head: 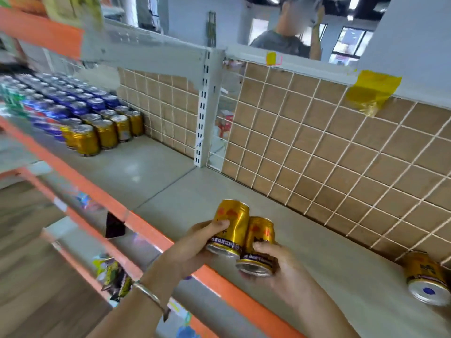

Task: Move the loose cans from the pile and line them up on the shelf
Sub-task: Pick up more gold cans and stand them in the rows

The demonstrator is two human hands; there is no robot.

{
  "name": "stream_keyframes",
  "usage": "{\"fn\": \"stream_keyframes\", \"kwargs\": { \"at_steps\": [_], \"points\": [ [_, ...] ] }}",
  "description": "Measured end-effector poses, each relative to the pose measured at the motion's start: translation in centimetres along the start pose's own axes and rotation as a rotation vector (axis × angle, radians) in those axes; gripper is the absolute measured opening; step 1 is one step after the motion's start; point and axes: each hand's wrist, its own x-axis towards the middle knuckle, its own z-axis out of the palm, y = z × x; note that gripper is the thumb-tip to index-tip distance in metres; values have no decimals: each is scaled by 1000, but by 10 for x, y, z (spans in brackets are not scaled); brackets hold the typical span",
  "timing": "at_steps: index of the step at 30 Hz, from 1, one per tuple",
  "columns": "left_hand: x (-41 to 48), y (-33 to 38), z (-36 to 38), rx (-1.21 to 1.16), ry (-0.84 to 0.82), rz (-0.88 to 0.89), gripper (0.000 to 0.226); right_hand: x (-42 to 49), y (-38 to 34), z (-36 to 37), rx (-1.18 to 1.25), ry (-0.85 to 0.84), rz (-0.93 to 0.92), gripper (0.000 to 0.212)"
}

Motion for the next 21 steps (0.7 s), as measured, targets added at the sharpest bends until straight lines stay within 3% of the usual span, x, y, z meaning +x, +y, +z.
{"fn": "stream_keyframes", "kwargs": {
  "at_steps": [6, 11, 17, 21],
  "points": [
    [-50, 45, -87, 25, 107, 85, 27, 43, 27, 114, -23, -43, 17, 61],
    [-74, 80, -154, 100, 131, 98, 63, 69, 42, 185, -4, -55, 38, 66],
    [-87, 106, -220, 106, 162, 130, 25, 100, 48, 244, -50, -99, 34, 61],
    [-87, 115, -248, 110, 233, 154, 40, 121, 45, 266, -100, -67, 4, 61]
  ]
}}
